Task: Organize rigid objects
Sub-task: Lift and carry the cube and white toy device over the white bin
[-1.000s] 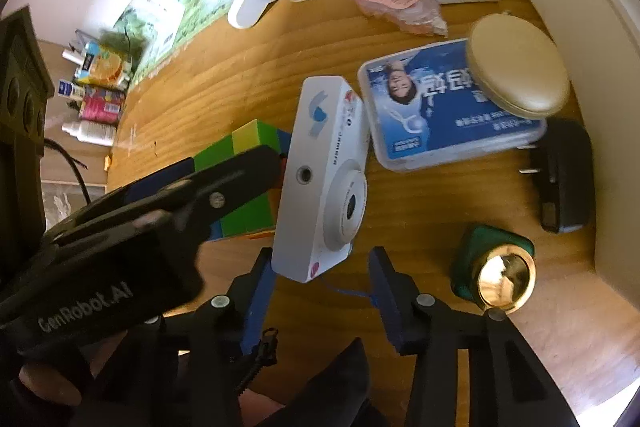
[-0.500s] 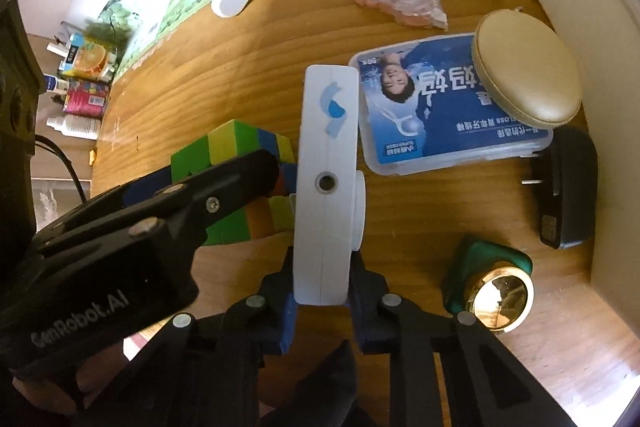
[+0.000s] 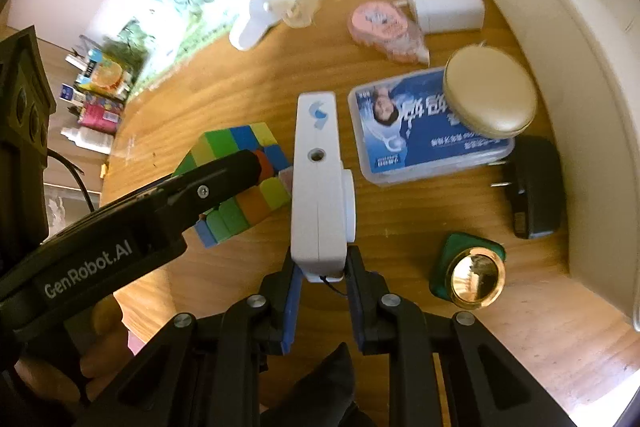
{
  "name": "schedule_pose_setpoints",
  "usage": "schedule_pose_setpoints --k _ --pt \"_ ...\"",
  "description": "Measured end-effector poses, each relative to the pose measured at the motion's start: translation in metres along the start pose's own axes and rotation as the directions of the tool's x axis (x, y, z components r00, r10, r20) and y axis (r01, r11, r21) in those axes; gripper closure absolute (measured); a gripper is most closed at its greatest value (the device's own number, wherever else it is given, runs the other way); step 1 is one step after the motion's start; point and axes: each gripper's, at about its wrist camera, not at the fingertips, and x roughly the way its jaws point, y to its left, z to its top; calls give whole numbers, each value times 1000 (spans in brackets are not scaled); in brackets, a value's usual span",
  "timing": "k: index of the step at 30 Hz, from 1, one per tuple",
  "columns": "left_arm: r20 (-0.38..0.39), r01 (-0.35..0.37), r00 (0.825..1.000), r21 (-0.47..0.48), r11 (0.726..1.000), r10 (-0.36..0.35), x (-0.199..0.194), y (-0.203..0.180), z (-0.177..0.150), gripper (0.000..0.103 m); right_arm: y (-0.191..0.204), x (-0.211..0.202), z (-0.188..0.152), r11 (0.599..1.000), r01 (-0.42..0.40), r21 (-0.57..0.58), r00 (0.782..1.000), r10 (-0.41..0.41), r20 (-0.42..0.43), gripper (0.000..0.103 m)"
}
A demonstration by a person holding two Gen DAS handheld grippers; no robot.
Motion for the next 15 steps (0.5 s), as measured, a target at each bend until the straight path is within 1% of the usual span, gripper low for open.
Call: schedule_pose_setpoints --k 4,8,10,12,15 --pt "76 29 997 10 1000 -30 -18 -7 -5 34 -2 -16 -5 1000 -16 -13 999 17 47 82" --pt "167 66 984 8 998 -66 -39 -11 -11 34 1 -30 -10 999 -33 -40 995 36 94 83" --pt "212 80 974 1 997 -78 -47 -14 -11 34 2 -36 -12 998 -35 -53 993 40 109 83" --pt "264 95 960 -11 995 -89 -58 -15 -14 34 1 -41 -16 997 -52 -65 991 59 123 83" --pt "328 123 939 -26 992 -108 -72 -18 -19 34 0 -50 -20 995 -48 -84 988 59 141 83"
